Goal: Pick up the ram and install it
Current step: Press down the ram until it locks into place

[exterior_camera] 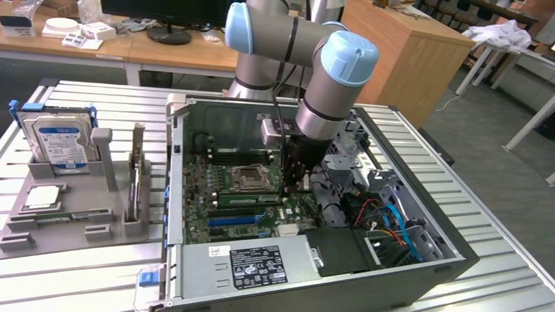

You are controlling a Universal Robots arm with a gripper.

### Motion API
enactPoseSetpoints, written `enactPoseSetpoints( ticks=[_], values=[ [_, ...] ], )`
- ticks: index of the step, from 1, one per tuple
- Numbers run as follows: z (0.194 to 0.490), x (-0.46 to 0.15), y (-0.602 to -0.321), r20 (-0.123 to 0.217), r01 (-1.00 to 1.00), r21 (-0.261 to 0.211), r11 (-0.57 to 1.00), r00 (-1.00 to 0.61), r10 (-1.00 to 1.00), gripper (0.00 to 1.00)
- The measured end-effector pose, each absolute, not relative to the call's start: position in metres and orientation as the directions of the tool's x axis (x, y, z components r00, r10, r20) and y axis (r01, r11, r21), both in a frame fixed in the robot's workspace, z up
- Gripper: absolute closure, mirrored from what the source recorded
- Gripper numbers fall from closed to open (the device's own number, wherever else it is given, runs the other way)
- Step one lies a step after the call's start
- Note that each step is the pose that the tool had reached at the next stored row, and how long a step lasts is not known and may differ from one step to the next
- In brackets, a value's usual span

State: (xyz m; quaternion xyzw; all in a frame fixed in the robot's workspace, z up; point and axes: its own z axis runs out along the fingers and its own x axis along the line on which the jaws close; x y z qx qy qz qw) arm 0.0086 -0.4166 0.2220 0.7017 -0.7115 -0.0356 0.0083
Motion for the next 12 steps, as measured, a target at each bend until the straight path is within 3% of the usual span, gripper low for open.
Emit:
enactPoseSetpoints(
  ticks=[12],
  values=[
    [0.2317, 0.0086, -0.4166, -0.038, -0.998, 0.062, 0.013, -0.015, -0.999, 0.89]
  ],
)
